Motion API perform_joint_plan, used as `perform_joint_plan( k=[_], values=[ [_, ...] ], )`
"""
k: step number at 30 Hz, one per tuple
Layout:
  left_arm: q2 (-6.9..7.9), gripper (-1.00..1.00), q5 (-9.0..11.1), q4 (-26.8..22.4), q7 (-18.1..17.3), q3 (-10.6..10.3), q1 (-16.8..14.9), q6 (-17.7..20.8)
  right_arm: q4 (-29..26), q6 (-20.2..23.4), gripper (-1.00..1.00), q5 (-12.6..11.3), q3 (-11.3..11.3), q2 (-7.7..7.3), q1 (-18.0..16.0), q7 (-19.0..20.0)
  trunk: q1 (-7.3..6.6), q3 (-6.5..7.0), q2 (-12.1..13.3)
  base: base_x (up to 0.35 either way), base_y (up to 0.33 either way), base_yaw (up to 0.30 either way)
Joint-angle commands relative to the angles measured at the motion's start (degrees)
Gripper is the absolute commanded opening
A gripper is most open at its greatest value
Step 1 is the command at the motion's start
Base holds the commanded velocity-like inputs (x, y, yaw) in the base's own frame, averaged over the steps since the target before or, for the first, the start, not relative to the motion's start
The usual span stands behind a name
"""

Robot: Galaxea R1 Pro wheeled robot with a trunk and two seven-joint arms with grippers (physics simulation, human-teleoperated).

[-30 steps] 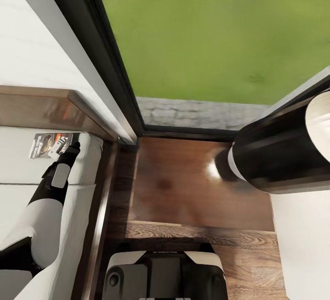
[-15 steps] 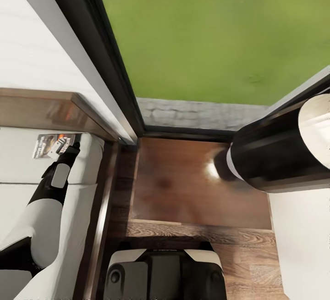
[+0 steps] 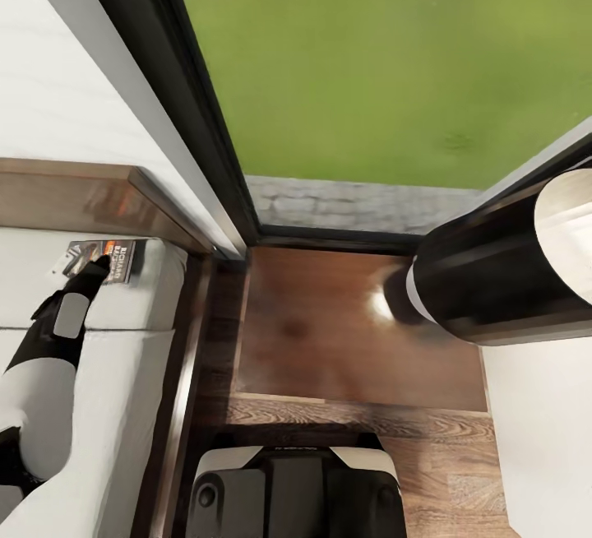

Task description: In the bedroom, move the book from the bed onto either nightstand, and place the two sandals side by side next to the bed.

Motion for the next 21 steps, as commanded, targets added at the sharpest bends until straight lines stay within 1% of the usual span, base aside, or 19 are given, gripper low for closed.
perform_joint_plan(
  k=[1, 3, 4, 6, 7, 8, 9, 11, 13, 21],
  values=[
    [0.42, 1.00, 0.6, -0.1, 0.3, 0.0, 0.0, 1.0, 0.2, -0.1, 1.00, -0.5, 0.5, 0.02, -0.1, 0.3, 0.01, -0.03, 0.0, 0.000, 0.000, 0.000],
    [1.87, 1.00, 0.7, -0.1, 0.2, 0.1, 0.0, 2.9, 0.2, -0.1, 1.00, -0.5, 0.5, 0.02, 0.0, 0.3, 0.01, -0.03, 0.0, 0.000, 0.000, 0.000],
    [2.22, 1.00, 0.7, -0.1, 0.2, 0.2, 0.0, 3.2, 0.2, -0.1, 1.00, -0.5, 0.5, 0.02, -0.1, 0.3, 0.01, -0.03, 0.0, 0.000, 0.000, 0.000],
    [3.38, 1.00, 0.7, -0.1, 0.2, 1.2, 0.0, 3.9, 0.2, -0.1, 1.00, -0.5, 0.5, 0.02, 0.0, 0.3, 0.01, -0.03, 0.0, 0.000, 0.000, 0.000],
    [3.57, 1.00, 0.7, -0.2, 0.2, 1.7, 0.0, 4.0, 0.2, -0.1, 1.00, -0.5, 0.5, 0.02, -0.1, 0.3, 0.01, -0.03, 0.0, 0.000, 0.000, 0.000],
    [3.89, 1.00, 0.7, -0.1, 0.2, 2.7, 0.0, 4.2, 0.2, -0.1, 1.00, -0.5, 0.5, 0.02, 0.0, 0.3, 0.01, -0.03, 0.0, 0.000, 0.000, 0.000],
    [4.24, 1.00, 0.6, -0.2, 0.1, 4.3, 0.0, 4.3, 0.2, -0.1, 1.00, -0.5, 0.5, 0.02, 0.0, 0.3, 0.01, -0.03, 0.0, 0.000, 0.000, 0.000],
    [4.45, 1.00, 0.6, -0.2, 0.1, 5.9, 0.0, 4.4, 0.2, -0.1, 1.00, -0.5, 0.5, 0.02, 0.0, 0.3, 0.01, -0.03, 0.0, 0.000, 0.000, 0.000],
    [4.55, 1.00, 0.6, -0.3, 0.0, 6.7, 0.0, 4.4, 0.2, -0.1, 1.00, -0.5, 0.5, 0.02, 0.0, 0.3, 0.01, -0.03, 0.0, 0.000, 0.000, 0.000],
    [4.64, 1.00, 0.5, -0.2, -0.1, 7.1, 0.0, 4.1, 0.2, -0.1, 1.00, -0.5, 0.5, 0.02, 0.0, 0.3, 0.01, -0.03, 0.0, 0.000, 0.000, 0.000]
  ],
)
